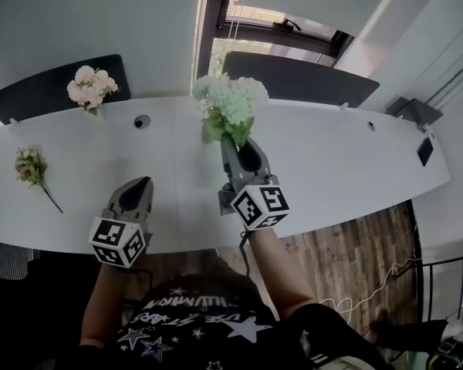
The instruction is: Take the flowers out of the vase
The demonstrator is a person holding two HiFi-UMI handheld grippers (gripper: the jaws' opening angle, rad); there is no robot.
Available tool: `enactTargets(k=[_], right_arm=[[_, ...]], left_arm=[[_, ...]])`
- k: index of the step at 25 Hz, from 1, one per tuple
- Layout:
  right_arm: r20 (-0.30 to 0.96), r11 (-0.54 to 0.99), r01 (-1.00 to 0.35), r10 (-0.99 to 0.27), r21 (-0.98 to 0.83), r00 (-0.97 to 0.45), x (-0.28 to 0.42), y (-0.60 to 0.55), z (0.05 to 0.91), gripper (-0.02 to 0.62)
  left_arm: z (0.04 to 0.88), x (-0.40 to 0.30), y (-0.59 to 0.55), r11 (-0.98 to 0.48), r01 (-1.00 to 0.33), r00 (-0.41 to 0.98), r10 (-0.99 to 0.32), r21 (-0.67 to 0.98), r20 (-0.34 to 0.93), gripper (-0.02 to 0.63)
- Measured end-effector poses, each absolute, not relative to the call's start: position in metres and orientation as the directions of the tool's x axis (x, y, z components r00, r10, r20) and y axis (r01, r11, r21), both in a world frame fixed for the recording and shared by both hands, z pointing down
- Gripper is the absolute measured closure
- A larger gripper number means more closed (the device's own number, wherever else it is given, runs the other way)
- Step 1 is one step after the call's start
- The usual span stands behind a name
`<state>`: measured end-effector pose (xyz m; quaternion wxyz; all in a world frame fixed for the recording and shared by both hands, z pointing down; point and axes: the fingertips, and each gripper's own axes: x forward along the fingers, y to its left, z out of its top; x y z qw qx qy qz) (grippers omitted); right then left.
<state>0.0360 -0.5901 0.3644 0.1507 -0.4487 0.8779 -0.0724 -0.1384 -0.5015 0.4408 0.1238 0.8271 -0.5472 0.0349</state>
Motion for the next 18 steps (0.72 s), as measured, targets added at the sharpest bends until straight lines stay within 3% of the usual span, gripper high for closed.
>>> enactTargets(k=[18], right_arm=[[-0.150,0.452,-0.842,-0.892,-0.295,-0.427,0.061,-0.455,0.393,0.512]], left_arm=[[0.443,-0.114,-0.418,-0.544,-0.823,0.567,-0.802,0.164,0.187,0.597]])
